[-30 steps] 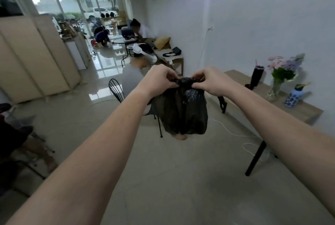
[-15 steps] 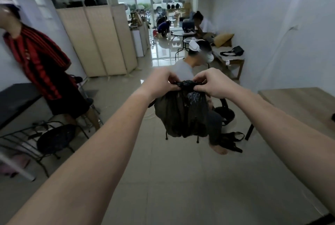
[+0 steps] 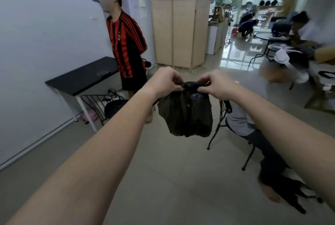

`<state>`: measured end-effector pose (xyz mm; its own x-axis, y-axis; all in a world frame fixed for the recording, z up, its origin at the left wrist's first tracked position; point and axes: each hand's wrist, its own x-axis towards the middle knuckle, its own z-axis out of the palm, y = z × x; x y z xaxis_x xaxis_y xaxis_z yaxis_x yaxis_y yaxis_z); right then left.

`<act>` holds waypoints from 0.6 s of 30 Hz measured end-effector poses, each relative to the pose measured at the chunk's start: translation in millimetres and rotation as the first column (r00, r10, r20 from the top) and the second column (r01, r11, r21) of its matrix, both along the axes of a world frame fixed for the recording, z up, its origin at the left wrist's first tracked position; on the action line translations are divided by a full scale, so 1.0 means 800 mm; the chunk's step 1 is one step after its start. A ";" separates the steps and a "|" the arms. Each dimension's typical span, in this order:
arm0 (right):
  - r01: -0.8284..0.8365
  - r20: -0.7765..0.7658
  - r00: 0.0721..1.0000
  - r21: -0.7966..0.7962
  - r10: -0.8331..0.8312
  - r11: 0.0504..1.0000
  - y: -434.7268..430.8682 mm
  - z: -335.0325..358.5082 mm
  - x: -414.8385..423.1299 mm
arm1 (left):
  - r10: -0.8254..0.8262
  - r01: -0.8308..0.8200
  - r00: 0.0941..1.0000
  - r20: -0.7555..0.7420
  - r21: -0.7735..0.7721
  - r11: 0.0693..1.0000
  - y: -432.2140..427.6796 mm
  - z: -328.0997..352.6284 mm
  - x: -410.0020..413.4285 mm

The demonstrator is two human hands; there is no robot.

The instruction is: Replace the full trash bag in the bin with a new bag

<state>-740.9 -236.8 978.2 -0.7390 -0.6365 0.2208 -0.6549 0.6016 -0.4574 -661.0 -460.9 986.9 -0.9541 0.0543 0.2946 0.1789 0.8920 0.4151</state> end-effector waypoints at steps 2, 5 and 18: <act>-0.053 0.000 0.999 -0.006 0.053 0.999 -0.043 -0.002 -0.013 | 0.056 -0.056 0.998 -0.008 -0.006 0.998 -0.038 0.000 0.003; -0.139 0.028 0.990 -0.039 0.141 0.989 -0.112 -0.004 -0.031 | 0.127 -0.127 0.991 -0.029 0.007 0.992 -0.099 -0.003 0.005; -0.367 0.014 0.930 -0.052 0.368 0.929 -0.430 0.005 -0.086 | 0.348 -0.347 0.937 -0.023 0.044 0.937 -0.382 0.002 0.012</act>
